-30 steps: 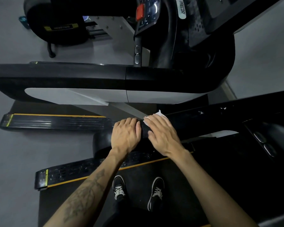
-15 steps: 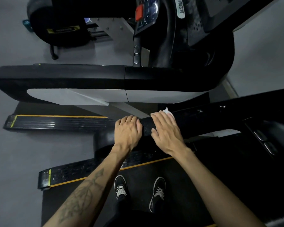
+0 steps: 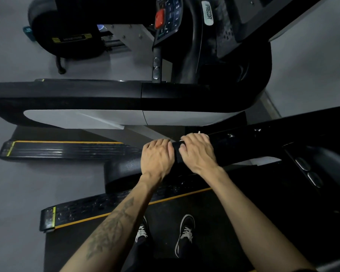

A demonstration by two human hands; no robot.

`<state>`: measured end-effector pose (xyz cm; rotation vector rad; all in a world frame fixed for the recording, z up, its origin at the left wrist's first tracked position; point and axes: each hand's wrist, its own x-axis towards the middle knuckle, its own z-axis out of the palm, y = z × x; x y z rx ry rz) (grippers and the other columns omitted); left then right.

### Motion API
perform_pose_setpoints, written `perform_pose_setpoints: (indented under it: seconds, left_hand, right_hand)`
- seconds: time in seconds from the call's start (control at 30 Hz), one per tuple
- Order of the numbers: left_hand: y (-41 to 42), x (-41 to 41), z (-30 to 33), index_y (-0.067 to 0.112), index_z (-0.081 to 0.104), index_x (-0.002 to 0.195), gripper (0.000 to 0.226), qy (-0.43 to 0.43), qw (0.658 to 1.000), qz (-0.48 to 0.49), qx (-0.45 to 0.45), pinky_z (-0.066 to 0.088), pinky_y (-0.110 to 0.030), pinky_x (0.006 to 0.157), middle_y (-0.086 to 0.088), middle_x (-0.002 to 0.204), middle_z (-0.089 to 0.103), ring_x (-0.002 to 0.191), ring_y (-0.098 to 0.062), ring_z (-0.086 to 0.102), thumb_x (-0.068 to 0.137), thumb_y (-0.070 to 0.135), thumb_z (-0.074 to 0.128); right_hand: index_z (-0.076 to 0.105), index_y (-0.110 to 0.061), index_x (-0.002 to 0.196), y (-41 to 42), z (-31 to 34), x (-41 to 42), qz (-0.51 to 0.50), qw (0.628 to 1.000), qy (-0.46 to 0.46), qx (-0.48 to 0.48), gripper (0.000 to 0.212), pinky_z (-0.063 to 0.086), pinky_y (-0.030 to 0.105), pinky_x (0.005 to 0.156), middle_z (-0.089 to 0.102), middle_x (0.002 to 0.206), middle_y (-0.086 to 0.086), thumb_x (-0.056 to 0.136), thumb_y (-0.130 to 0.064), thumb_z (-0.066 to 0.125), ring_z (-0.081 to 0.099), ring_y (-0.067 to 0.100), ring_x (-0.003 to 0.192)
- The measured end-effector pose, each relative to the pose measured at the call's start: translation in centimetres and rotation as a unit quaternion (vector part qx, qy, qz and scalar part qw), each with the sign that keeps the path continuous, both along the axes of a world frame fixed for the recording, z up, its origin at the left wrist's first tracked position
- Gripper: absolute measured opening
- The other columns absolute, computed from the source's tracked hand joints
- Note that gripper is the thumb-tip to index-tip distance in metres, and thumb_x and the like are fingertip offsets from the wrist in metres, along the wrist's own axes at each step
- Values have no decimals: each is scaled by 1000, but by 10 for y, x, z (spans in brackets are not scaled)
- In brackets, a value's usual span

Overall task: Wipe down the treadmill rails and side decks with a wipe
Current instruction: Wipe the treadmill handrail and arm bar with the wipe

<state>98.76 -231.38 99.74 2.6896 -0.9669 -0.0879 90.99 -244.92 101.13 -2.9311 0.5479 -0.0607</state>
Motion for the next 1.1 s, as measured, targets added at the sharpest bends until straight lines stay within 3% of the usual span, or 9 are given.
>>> perform_pose_setpoints:
  seconds: [0.13, 0.2, 0.27, 0.37, 0.47, 0.57, 0.7, 0.93, 1.1]
  left_hand:
    - [0, 0, -1, 21, 69, 115, 44, 3, 1000, -7, -8, 46, -40, 93, 0, 114, 74, 107, -23, 67, 105, 37, 29]
    - [-1, 0, -2, 18, 70, 122, 48, -3, 1000, -11, -12, 47, -40, 93, -1, 119, 74, 110, -24, 68, 104, 40, 30]
    - [-1, 0, -3, 16, 70, 126, 52, -4, 1000, -13, -7, 48, -40, 94, -2, 122, 73, 111, -25, 68, 104, 42, 31]
    - [-1, -1, -4, 16, 67, 131, 55, 0, 1000, -22, 4, 47, -40, 94, -2, 127, 72, 112, -25, 67, 104, 45, 30]
    - [0, -1, -3, 16, 63, 138, 56, 1, 999, -33, 6, 48, -40, 97, -3, 133, 69, 116, -25, 66, 105, 45, 28]
    - [0, 0, -2, 17, 60, 141, 57, 9, 999, -34, 9, 47, -40, 99, -3, 137, 67, 119, -24, 65, 106, 46, 27]
    - [0, -1, -1, 16, 61, 140, 58, 6, 999, -35, 11, 47, -40, 98, -3, 136, 67, 118, -25, 66, 105, 47, 27]
    - [-1, -2, -1, 16, 64, 137, 56, 8, 999, -32, 19, 47, -40, 98, -3, 134, 68, 117, -25, 66, 105, 46, 29]
    - [0, -1, -2, 16, 62, 139, 59, 10, 999, -37, 21, 46, -40, 100, -3, 137, 66, 121, -24, 64, 105, 48, 25]
  right_hand:
    - [52, -8, 147, -8, -2, -40, 80, 995, -57, 15, 54, 27, 44, 124, 53, 150, 6, 102, -33, 36, 44, 25, 143]
    - [48, -7, 151, -15, -3, -52, 63, 995, -82, 0, 56, 24, 45, 126, 48, 156, 9, 105, -35, 37, 38, 26, 149]
    - [52, -4, 148, -21, -6, -48, -4, 997, -69, -24, 59, 26, 48, 125, 52, 152, 13, 106, -41, 32, 42, 29, 146]
    - [68, 0, 127, -22, -5, -17, -89, 995, -44, -31, 67, 32, 51, 120, 70, 125, 17, 104, -45, 23, 58, 34, 126]
    - [73, -3, 114, -12, -3, -1, -85, 996, -31, -24, 68, 33, 49, 117, 73, 110, 14, 102, -45, 20, 62, 32, 113]
    - [64, -6, 135, -5, -9, -24, -14, 998, -66, -14, 55, 30, 48, 121, 65, 133, 11, 103, -37, 31, 54, 30, 132]
    - [41, -11, 157, -6, -13, -65, 67, 992, -107, 11, 55, 19, 44, 128, 33, 166, 6, 106, -32, 36, 22, 22, 157]
    - [48, -4, 151, -10, -9, -27, -112, 992, -51, -1, 72, 10, 43, 128, 43, 159, 15, 105, -49, 16, 30, 28, 154]
    - [39, -6, 157, 13, -16, -47, -12, 996, -85, -7, 62, 18, 46, 128, 31, 166, 11, 107, -41, 29, 22, 24, 157]
